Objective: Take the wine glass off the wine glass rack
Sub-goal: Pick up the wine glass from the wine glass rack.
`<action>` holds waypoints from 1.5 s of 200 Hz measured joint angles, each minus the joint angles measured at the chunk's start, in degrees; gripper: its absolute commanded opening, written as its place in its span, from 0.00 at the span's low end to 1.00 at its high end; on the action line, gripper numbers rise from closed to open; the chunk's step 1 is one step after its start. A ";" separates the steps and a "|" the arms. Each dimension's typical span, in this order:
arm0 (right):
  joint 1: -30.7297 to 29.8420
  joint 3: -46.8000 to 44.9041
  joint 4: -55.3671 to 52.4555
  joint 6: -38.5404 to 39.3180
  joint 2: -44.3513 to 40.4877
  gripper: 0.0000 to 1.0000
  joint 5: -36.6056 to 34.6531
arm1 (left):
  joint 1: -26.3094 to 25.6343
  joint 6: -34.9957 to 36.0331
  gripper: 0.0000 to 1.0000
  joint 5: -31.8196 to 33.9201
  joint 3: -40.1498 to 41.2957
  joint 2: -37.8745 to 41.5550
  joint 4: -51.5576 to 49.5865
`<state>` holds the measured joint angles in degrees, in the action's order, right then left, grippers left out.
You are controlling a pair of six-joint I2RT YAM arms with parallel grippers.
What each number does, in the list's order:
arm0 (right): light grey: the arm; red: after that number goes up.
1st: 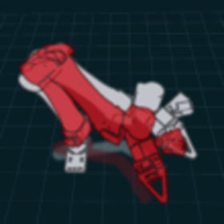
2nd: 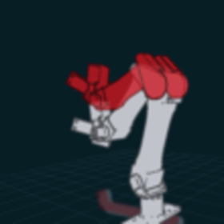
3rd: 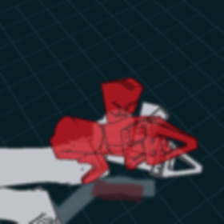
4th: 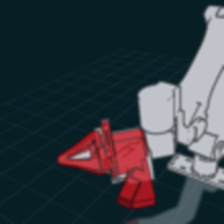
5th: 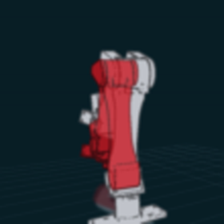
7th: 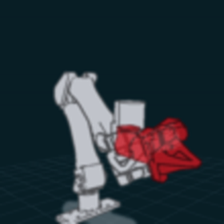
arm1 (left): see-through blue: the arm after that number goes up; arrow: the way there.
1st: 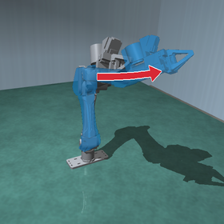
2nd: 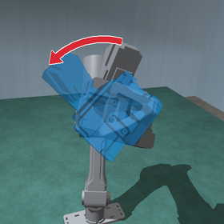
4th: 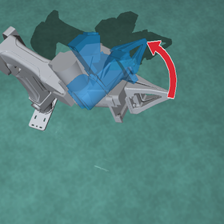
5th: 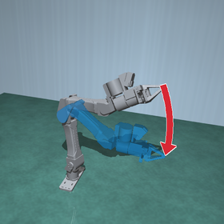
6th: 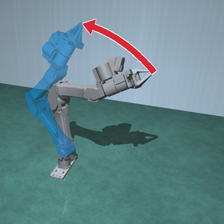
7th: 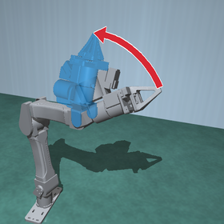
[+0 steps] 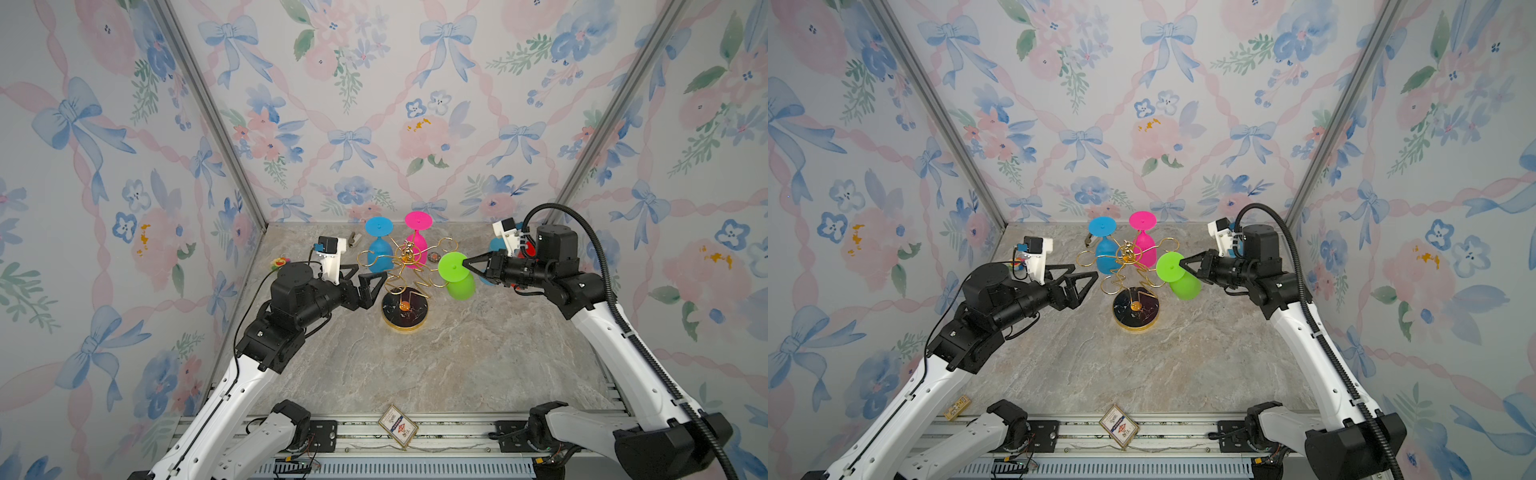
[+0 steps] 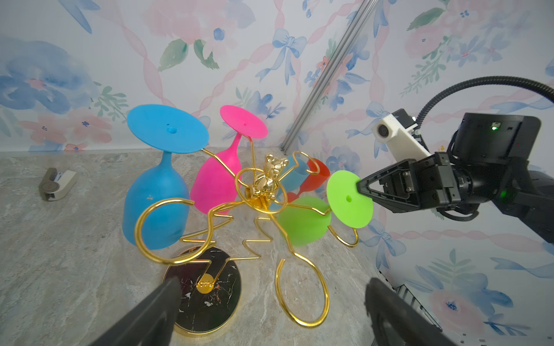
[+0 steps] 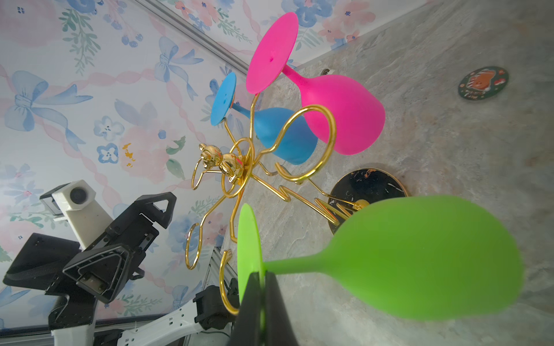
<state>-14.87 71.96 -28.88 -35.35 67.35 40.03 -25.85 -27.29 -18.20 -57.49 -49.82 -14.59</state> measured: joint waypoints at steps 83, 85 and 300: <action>1.07 0.68 -13.09 15.78 -8.96 0.00 -11.43 | 0.00 -1.49 0.98 -3.78 -1.57 -1.86 0.83; 1.07 0.70 -13.38 16.06 -9.05 0.00 -11.58 | 0.00 -1.49 0.98 -3.80 -1.60 -1.88 0.83; -7.39 6.45 -11.96 35.74 -18.45 0.00 -7.93 | -20.33 0.37 0.86 -14.34 -13.46 -14.69 6.67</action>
<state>-22.26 78.41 -40.84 0.38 48.90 32.10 -46.17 -26.92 -32.53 -70.96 -64.51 -7.92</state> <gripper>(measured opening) 0.047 0.876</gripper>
